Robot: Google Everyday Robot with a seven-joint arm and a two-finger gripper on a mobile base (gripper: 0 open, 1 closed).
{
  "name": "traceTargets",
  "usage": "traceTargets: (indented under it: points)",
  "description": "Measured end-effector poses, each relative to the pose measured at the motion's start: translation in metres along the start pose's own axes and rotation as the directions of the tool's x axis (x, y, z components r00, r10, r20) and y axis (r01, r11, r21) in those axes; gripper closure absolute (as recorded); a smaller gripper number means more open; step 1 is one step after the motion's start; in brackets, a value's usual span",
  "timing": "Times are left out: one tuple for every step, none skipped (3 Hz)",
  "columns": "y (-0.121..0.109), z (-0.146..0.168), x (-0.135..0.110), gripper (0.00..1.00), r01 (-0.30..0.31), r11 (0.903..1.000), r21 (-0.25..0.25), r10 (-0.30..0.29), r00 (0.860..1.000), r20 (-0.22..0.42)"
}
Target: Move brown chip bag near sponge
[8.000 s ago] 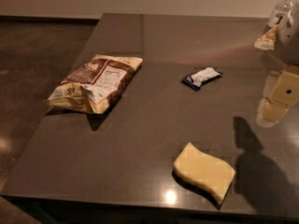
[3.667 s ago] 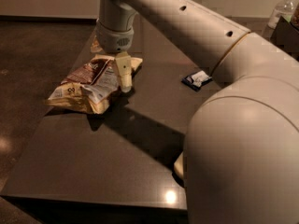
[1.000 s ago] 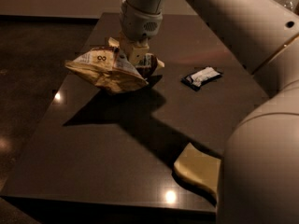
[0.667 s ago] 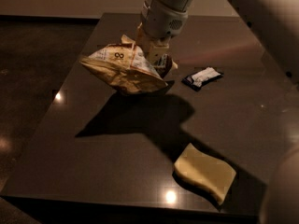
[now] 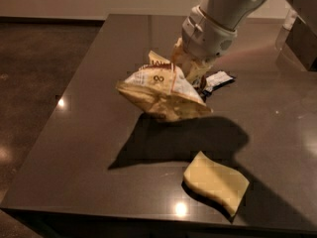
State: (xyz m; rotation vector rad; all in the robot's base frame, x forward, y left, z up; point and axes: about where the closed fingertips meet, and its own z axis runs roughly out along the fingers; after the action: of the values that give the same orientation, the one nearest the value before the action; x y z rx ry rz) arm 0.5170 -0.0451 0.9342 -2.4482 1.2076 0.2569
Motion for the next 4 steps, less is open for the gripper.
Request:
traceTargets:
  points:
    - [0.031, 0.003, 0.003, 0.84, 0.030, 0.9995, 0.001, -0.030, 1.000, 0.004]
    - [0.050, 0.005, 0.006, 0.62, 0.042, 0.9991, 0.003, -0.042, 0.999, 0.002]
    - [0.048, 0.005, 0.005, 0.38, 0.043, 0.9991, 0.007, -0.043, 0.999, 0.000]
    - [0.047, 0.005, 0.005, 0.15, 0.045, 0.9989, 0.013, -0.045, 0.999, -0.002]
